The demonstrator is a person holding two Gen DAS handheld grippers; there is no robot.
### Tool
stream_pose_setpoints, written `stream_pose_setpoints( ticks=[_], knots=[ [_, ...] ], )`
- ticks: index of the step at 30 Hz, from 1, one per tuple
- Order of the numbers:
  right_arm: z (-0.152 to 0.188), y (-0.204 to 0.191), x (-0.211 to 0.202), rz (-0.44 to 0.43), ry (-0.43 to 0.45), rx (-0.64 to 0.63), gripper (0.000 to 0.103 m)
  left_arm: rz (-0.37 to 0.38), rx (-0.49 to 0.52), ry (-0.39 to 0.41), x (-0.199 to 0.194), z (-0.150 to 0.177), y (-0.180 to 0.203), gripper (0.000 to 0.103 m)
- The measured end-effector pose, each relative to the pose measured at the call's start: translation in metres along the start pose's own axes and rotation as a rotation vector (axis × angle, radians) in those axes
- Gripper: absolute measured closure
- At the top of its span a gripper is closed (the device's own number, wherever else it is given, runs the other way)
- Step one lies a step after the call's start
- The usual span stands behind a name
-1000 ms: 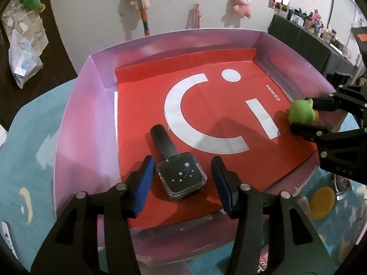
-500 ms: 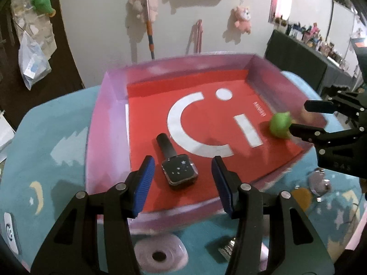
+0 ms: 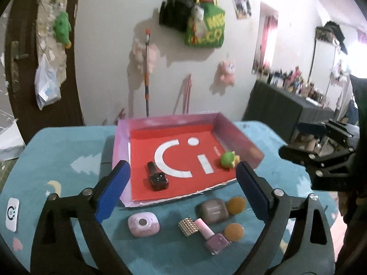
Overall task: Organize rigid objects
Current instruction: 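Lift both tools out of the box and back over the table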
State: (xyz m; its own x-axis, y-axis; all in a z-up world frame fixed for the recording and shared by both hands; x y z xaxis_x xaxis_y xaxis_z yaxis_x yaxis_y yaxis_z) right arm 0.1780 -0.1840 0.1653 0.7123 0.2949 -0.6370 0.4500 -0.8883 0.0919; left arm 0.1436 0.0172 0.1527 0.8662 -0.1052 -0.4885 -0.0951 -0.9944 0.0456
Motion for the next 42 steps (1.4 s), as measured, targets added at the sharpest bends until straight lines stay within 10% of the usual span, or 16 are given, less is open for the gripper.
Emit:
stream_pose_setpoints(
  ticks=[15, 42],
  knots=[
    [0.080, -0.042, -0.068, 0.017, 0.165, 0.080, 0.000, -0.039, 0.012, 0.046, -0.050, 0.068, 0.019, 0.005],
    [0.172, -0.045, 0.008, 0.010, 0.001, 0.275, 0.000, -0.035, -0.066, -0.183, 0.001, 0.156, 0.010, 0.005]
  ],
)
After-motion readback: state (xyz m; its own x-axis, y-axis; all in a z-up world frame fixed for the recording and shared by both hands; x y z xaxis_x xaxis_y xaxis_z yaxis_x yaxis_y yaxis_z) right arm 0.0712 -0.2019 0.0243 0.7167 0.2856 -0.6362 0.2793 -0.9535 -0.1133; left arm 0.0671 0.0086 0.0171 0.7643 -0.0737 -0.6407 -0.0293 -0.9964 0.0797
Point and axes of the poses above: each gripper's, at about its wrist camera, not at the fingertips, and x roughly the way its jaws point, y to its right, z to its underside, the point moved 3 cm from there along x, roughly the way its jaws point, and after that the axes turned 5 degrees about -z, right-handed, at the moved point
